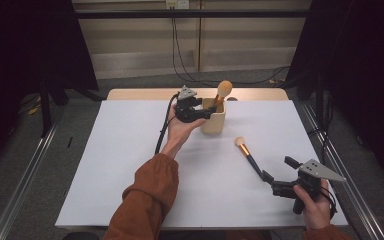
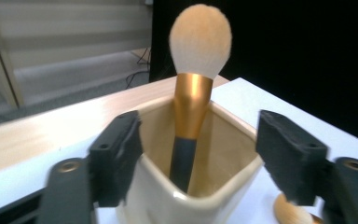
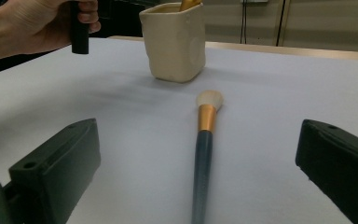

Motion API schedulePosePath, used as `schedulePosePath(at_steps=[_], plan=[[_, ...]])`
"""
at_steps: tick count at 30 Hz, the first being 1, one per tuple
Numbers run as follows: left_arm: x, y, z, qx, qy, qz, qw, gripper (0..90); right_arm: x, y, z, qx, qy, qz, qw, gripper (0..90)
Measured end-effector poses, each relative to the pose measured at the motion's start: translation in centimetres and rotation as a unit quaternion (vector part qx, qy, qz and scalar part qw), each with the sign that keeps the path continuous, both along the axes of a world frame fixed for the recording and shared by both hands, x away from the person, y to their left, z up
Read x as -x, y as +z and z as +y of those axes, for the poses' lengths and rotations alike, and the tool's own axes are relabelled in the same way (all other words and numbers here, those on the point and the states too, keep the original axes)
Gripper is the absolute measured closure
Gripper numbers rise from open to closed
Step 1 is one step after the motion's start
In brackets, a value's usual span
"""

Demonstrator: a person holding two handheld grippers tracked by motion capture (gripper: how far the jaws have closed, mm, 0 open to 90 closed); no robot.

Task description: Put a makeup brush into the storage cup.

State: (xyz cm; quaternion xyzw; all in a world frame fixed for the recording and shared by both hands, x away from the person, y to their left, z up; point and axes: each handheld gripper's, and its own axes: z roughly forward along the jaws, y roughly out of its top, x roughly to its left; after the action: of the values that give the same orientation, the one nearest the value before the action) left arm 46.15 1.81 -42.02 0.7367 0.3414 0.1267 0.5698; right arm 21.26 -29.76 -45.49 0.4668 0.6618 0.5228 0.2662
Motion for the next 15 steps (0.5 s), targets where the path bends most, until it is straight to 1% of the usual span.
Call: schedulePosePath(at_steps=[3, 5, 6, 7, 9, 10, 11, 12, 15], plan=[[0.4, 0.1, 0.4, -0.014, 0.005, -0.008, 0.9999, 23.6, 0.0, 0.0, 0.0, 0.0, 0.0, 0.0, 1.0, 0.0], [0.5, 0.1, 0.7, -0.01, 0.007, -0.005, 0.9999, 20.2, 0.0, 0.0, 0.0, 0.0, 0.0, 0.001, 1.0, 0.0], [0.6, 0.1, 0.8, -0.003, 0.008, -0.001, 1.0, 18.3, 0.0, 0.0, 0.0, 0.0, 0.0, 0.0, 1.0, 0.0], [0.7, 0.2, 1.0, -0.004, 0.007, 0.0, 1.0, 16.3, 0.0, 0.0, 0.0, 0.0, 0.0, 0.0, 1.0, 0.0], [0.9, 0.2, 1.3, -0.009, 0.007, -0.007, 0.9999, 14.6, 0.0, 0.0, 0.0, 0.002, 0.0, -0.001, 1.0, 0.0], [1.0, 0.2, 1.5, -0.008, 0.008, -0.007, 0.9999, 12.7, 0.0, 0.0, 0.0, 0.003, 0.001, -0.002, 1.0, 0.0], [1.1, 0.1, 1.7, -0.01, 0.008, -0.005, 0.9999, 11.7, 0.0, 0.0, 0.0, 0.002, 0.001, -0.002, 1.0, 0.0], [1.1, 0.1, 1.8, -0.007, 0.008, -0.002, 0.9999, 10.7, 0.0, 0.0, 0.1, 0.002, 0.002, -0.002, 1.0, 0.0], [1.2, -0.2, 2.3, -0.007, 0.01, 0.005, 0.9999, 8.2, -0.1, 0.0, 0.1, 0.003, 0.002, -0.003, 1.0, 0.0]])
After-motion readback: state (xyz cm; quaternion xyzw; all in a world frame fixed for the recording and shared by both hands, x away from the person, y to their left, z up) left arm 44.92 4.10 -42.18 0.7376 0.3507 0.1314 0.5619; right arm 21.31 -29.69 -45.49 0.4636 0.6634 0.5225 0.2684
